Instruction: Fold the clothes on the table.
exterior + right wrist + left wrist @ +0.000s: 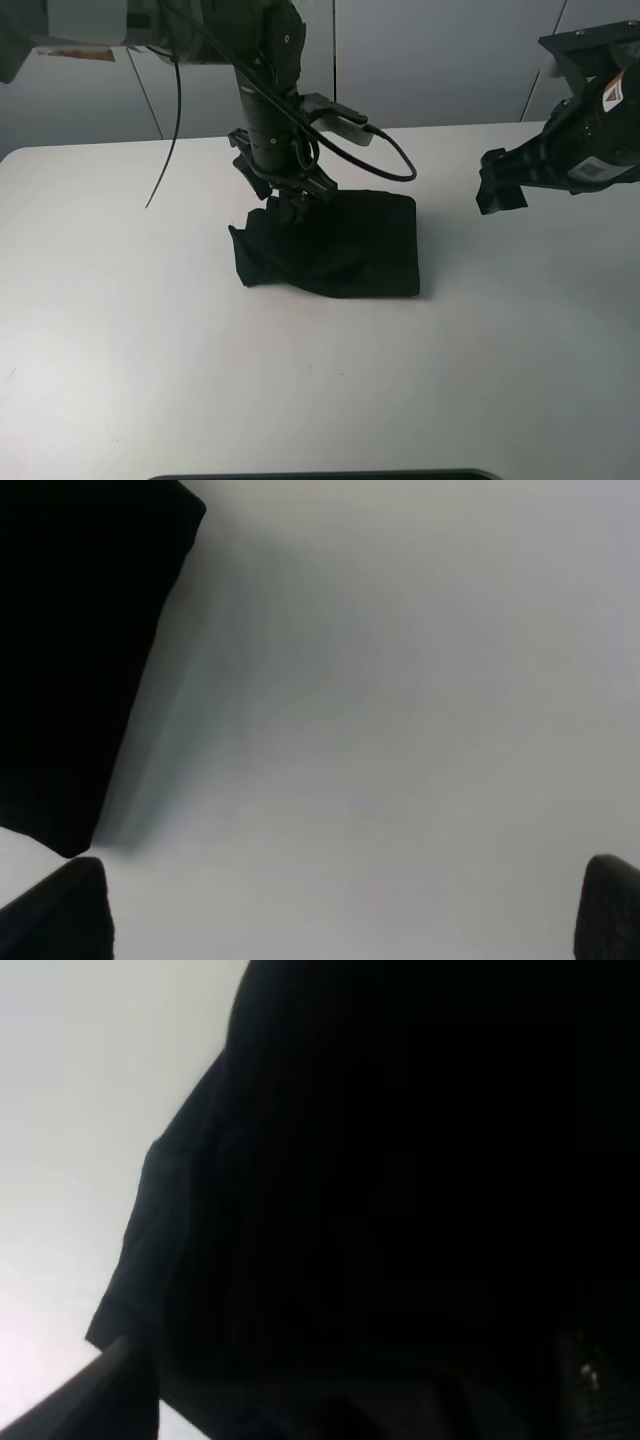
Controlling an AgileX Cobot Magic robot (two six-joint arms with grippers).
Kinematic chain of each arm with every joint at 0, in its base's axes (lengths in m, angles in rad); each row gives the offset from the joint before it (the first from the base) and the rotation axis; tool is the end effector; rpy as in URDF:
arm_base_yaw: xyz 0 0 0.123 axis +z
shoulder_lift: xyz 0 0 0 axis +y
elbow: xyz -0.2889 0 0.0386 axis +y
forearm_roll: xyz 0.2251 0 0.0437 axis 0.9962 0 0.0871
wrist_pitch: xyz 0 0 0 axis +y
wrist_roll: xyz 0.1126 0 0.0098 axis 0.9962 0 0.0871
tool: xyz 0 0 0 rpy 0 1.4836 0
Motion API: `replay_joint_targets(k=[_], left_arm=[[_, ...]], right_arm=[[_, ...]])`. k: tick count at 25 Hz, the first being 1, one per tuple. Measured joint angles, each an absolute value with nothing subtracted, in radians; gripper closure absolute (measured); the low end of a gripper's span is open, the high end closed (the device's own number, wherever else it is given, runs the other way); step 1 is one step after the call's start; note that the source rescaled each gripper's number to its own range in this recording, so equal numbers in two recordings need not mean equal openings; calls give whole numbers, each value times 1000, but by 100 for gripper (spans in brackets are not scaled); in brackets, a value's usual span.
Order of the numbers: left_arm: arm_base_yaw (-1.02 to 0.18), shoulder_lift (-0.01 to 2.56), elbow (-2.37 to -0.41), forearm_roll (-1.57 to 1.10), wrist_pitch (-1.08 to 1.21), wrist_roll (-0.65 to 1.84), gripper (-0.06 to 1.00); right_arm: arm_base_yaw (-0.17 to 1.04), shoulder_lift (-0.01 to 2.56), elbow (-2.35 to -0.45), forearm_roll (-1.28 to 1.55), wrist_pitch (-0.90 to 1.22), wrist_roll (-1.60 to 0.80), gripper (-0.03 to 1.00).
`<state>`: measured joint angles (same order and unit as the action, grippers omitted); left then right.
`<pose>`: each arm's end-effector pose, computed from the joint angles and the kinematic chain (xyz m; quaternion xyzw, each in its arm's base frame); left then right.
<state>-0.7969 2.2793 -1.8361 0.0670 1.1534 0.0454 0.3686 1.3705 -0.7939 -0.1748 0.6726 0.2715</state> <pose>0.3169 -0.3144 0.1476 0.4199 0.9065 0.0176 0.0399 0.2267 0.0744 0.2249 -0.1031 0.9716 -0.0001 0.2130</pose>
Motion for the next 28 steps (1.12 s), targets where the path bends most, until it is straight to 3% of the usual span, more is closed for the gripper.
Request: replay_joint_targets(k=[7, 13, 20, 28], left_arm=[[-770, 2282, -1836, 189, 1211, -8, -5], [-648, 2282, -1823, 160, 1214, -16, -5], [-636, 2265, -1814, 112, 1205, 0, -5], [-636, 2011, -1812, 78, 1153, 30, -5]], right_arm=[[369, 1370, -794, -175, 668, 271, -3], [369, 1370, -794, -175, 672, 271, -3], [369, 1367, -794, -175, 669, 269, -3], [369, 1208, -807, -169, 730, 203, -3]])
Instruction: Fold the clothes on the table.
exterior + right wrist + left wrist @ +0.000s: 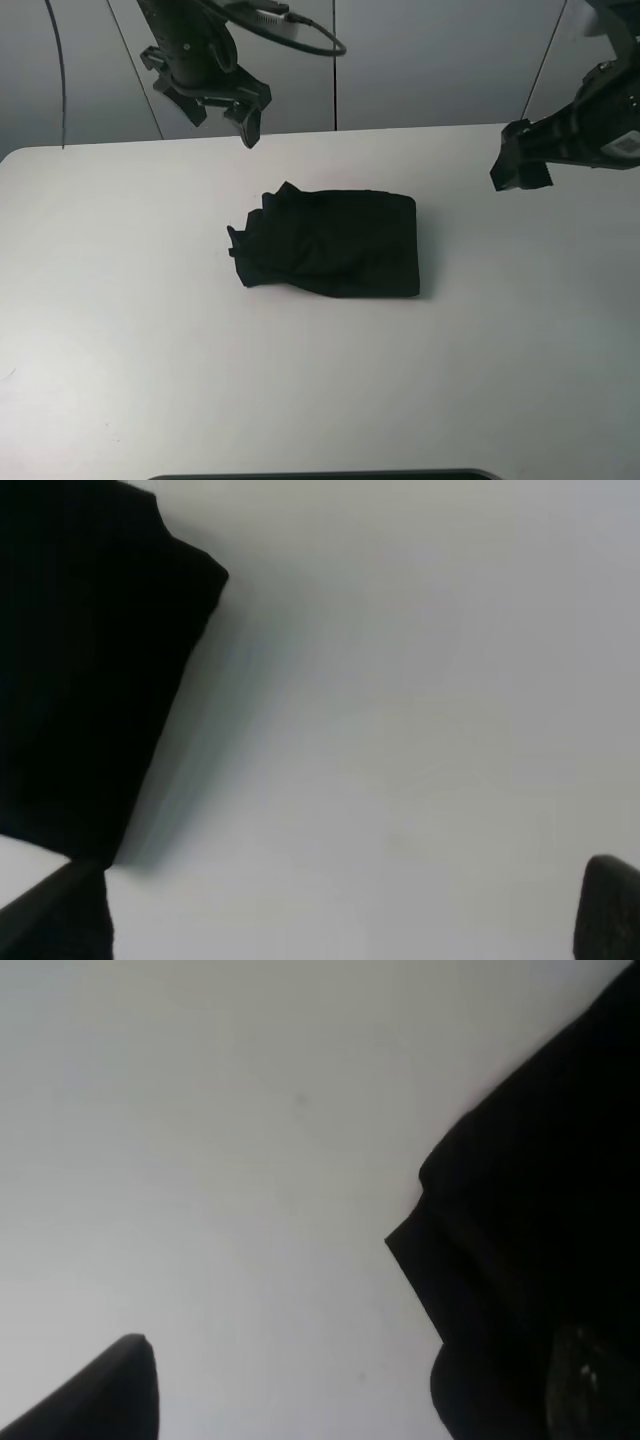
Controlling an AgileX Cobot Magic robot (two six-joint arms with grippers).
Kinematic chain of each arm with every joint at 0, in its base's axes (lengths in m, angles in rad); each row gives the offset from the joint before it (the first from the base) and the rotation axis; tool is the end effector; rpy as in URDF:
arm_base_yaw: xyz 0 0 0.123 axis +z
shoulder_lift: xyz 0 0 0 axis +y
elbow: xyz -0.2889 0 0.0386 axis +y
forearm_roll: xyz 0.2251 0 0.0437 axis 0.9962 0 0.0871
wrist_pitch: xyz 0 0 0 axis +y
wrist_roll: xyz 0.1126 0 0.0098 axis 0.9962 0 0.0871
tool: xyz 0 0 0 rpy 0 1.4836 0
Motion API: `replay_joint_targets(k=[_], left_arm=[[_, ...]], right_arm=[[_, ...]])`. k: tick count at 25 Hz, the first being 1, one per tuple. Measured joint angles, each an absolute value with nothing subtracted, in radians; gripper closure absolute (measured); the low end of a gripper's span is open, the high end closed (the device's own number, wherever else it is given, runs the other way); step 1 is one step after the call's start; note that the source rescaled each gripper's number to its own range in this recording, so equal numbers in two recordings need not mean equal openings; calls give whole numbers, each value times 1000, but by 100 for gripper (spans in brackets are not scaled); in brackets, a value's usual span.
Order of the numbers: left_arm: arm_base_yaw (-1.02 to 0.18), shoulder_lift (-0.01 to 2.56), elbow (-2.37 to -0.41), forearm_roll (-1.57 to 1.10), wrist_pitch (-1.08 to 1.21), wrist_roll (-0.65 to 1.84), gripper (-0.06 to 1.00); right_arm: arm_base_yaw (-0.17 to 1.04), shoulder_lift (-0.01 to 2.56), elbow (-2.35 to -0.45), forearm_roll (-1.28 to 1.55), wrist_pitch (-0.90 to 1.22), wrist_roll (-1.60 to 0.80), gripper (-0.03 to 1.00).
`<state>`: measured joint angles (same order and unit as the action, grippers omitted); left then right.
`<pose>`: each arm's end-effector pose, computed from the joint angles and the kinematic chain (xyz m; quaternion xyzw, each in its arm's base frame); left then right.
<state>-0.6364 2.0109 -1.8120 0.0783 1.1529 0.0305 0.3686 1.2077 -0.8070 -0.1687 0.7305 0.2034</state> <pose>0.3437 -0.2439 0.2588 0.3329 0.9298 -0.0094 0.1567 0.2050 0.0656 0.2625 -0.1252 0.9550 0.0054 0.2688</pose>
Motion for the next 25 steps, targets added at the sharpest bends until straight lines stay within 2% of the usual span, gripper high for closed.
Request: replay_joint_targets(k=[5, 15, 25], left_arm=[[-636, 1826, -1742, 76, 1136, 31, -5], [-636, 1303, -1172, 76, 982, -46, -5], [-636, 685, -732, 76, 960, -142, -5]], right_arm=[[369, 1053, -824, -157, 871, 124, -3], [369, 611, -776, -135, 1111, 84, -3], [369, 207, -608, -24, 1155, -16, -3]])
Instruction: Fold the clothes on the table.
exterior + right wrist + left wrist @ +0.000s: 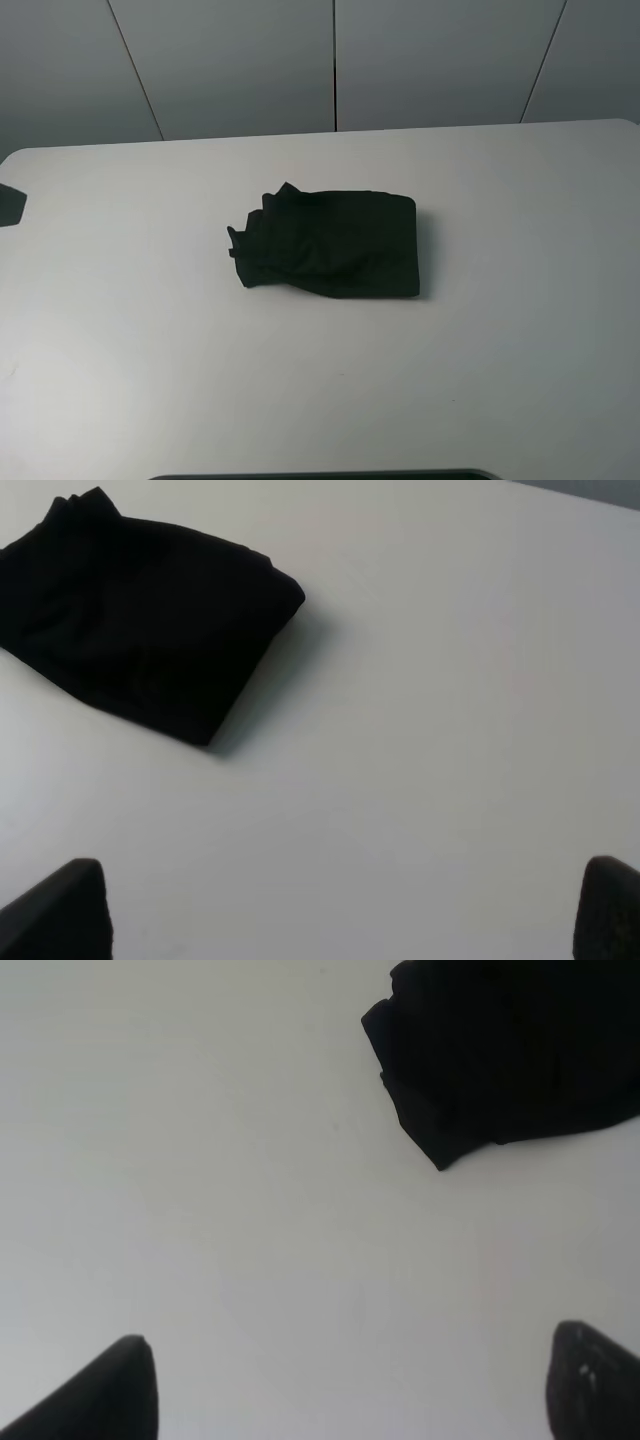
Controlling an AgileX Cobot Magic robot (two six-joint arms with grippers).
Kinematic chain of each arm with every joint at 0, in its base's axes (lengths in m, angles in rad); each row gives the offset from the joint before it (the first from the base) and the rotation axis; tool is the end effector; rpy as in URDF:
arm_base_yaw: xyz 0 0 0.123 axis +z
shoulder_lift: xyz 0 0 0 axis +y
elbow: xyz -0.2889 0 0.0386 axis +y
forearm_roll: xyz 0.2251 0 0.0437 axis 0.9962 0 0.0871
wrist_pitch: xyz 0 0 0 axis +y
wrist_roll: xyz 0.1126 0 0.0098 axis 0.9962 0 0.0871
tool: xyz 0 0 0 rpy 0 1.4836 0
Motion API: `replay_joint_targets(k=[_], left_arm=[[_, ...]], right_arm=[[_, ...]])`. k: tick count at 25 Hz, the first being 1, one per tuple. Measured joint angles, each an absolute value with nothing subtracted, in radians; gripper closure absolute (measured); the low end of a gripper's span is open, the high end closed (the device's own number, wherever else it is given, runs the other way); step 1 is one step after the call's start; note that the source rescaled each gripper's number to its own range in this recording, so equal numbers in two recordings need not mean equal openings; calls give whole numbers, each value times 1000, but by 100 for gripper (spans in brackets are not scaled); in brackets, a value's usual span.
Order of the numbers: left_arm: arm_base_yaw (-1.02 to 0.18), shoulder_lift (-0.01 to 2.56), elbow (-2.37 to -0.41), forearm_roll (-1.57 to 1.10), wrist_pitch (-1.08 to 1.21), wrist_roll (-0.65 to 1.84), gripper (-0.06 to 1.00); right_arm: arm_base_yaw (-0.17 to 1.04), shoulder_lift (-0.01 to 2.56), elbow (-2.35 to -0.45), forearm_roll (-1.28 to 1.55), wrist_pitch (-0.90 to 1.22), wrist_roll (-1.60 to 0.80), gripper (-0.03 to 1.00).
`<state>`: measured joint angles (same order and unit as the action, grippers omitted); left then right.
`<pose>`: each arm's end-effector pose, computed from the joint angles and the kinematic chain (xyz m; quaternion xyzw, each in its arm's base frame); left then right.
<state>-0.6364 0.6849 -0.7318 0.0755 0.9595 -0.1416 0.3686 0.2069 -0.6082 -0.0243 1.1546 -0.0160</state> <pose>0.0846 -0.0539 0.3070 0.2366 0.9002 -0.1041 0.3506 0.0048 -0.0008 0.2784 -0.1715 0.8829 0.0647 0.4324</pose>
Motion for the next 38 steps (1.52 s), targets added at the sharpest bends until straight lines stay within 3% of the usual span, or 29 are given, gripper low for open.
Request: replay_joint_targets(k=[8, 16, 38], left_arm=[[-636, 319, -601, 72, 1044, -223, -5], [-636, 119, -530, 68, 1080, -221, -5], [-636, 0, -519, 0, 1089, -128, -5]], right_arm=[[369, 133, -552, 65, 1163, -39, -3], [369, 131, -531, 66, 1135, -67, -3], [369, 0, -512, 89, 1097, -76, -3]])
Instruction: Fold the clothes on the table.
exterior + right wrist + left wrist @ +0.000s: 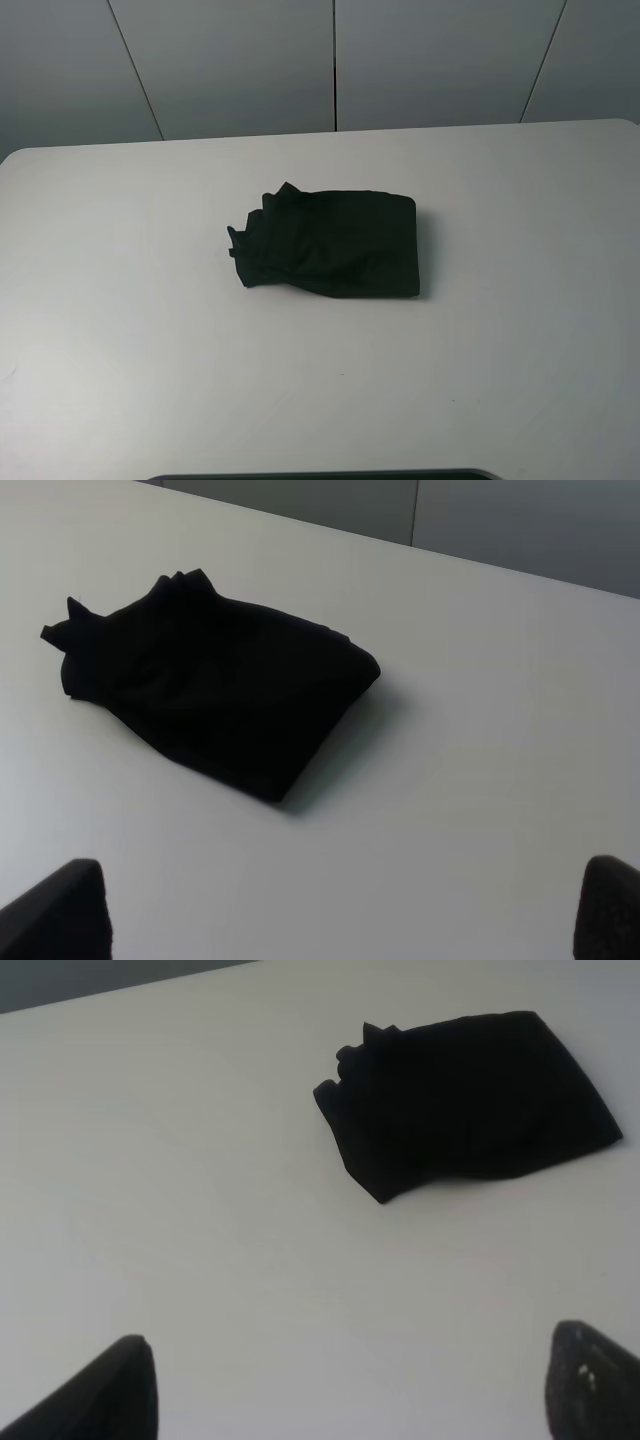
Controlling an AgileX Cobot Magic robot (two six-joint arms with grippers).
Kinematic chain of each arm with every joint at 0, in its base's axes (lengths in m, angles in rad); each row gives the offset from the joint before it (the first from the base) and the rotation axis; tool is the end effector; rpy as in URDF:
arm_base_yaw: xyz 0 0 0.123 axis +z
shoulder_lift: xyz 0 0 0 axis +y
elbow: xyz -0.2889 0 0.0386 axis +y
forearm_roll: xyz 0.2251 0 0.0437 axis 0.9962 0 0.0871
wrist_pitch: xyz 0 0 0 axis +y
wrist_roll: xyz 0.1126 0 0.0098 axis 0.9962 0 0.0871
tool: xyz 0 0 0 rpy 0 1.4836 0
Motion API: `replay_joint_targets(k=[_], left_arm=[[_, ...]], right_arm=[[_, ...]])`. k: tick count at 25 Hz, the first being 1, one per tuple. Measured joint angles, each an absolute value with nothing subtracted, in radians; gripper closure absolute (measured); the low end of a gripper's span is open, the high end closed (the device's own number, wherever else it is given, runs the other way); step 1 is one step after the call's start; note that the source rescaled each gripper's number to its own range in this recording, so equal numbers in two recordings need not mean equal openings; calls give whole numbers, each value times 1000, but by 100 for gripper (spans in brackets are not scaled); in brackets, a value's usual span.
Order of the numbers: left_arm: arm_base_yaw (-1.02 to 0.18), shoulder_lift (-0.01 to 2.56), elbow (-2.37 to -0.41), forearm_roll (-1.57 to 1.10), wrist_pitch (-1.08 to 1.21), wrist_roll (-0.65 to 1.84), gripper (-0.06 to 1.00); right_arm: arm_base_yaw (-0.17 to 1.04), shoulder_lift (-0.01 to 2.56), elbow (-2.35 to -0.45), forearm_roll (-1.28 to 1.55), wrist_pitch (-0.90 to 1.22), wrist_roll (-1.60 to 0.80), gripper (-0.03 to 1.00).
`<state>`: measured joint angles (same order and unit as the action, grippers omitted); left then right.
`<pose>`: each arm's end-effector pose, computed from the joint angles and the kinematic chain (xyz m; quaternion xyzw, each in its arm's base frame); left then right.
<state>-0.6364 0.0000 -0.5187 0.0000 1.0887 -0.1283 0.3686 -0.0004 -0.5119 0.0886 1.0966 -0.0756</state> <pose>-0.0121 0.0089 0.2586 0.2150 0.8282 -0.1931 0.4802 -0.0172 0.0029 0.2563 -0.1918 0.8368 0.1183 0.4990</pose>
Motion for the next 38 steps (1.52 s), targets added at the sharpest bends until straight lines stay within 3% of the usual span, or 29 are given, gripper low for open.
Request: replay_joint_targets(k=[6, 13, 18, 38], left_arm=[[-565, 0, -517, 0, 1089, -99, -5], [-298, 0, -517, 0, 1089, -95, -5], [-112, 0, -517, 0, 1089, -95, -5], [-92, 0, -517, -21, 1087, -8, -5]], right_arm=[[354, 0, -512, 90, 1097, -74, -3], [208, 0, -512, 90, 1097, -72, -3], [180, 0, -512, 90, 1097, -79, -3], [179, 0, -512, 91, 1097, -89, -3]])
